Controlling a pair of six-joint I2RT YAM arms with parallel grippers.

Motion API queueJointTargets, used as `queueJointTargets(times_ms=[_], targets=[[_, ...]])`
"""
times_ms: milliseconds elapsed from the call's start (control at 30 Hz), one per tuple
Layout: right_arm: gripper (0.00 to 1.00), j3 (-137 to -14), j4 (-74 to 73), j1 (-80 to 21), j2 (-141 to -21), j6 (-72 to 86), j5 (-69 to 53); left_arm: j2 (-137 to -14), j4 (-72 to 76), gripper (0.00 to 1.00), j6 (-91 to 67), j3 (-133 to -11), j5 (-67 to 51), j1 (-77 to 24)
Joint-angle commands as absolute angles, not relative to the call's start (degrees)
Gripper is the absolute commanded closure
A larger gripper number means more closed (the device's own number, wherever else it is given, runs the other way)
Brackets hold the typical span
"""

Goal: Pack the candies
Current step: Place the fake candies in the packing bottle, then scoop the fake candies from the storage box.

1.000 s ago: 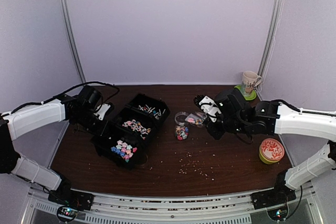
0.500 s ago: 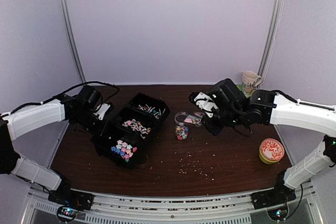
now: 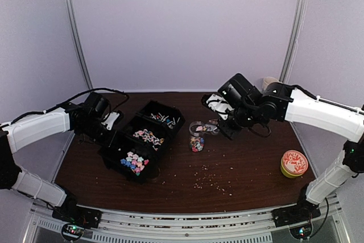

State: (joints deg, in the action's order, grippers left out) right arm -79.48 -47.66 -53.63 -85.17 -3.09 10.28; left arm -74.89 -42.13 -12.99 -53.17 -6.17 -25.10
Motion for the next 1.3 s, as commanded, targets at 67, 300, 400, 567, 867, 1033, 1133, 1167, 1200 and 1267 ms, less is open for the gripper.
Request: queueJointTargets(times_ms=[67,300,400,567,867,1033,1133,1167,1200,1267], targets=[[1.0,-83.92,-52.11,-53.09,-86.64,-3.2,10.8,-71.72,-33.05,1.0,-13.89,-57.36,-10.16,-24.61],[1.0,-86.82,-54.05,-53.03,-87.95,-3.63,10.81,-71.81,-33.02,1.0,-13.95,-57.34,-10.31,-24.61],[1.0,-88.14,-54.81,-52.93,-88.57,-4.07,10.81,-71.81,-33.05,1.0,-13.89,-57.39,-10.31,-24.6],[1.0,-88.67,-53.85,-52.91,-88.12,-5.14,10.45,-71.81,-33.05,1.0,-13.91,-57.37,-10.5,-24.61],[1.0,-72.05,-30.99,-55.72,-78.37,-16.79,9.74,-71.7,-32.91,1.0,-13.9,-57.33,-10.81,-24.59],[1.0,-71.47,-28.46,-57.46,-77.0,-19.34,6.55,-71.89,-32.8,1.0,-13.8,-57.32,-10.91,-24.61],[1.0,-73.39,-29.96,-59.14,-78.44,-20.91,6.12,-71.98,-32.7,1.0,-13.72,-57.26,-10.98,-24.56],[1.0,-74.5,-30.71,-59.68,-79.32,-21.06,5.9,-71.98,-32.7,1.0,-13.76,-57.3,-11.11,-24.53],[1.0,-75.83,-32.1,-60.25,-80.34,-21.09,5.56,-72.05,-32.62,1.0,-13.72,-57.3,-11.22,-24.56],[1.0,-79.53,-34.87,-61.52,-82.96,-21.1,5.13,-72.2,-32.6,1.0,-13.74,-57.29,-11.34,-24.56]])
